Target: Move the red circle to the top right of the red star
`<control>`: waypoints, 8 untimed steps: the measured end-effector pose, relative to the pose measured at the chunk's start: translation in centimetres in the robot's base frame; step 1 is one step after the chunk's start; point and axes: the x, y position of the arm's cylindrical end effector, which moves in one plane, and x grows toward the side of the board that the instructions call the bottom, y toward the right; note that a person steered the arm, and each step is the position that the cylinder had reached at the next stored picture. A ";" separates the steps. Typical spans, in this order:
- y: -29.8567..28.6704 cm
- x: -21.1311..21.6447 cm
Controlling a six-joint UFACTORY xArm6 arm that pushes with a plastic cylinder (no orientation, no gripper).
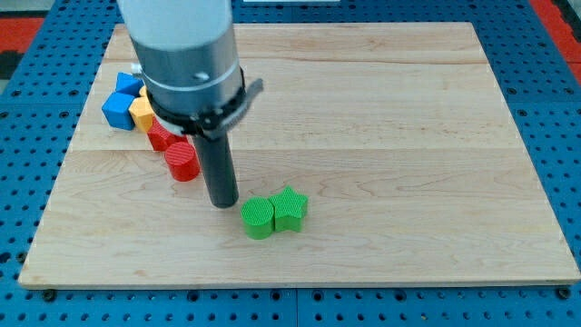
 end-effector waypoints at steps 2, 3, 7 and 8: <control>-8.4 -3.2; -8.4 -6.3; -4.9 -4.7; -4.9 -7.4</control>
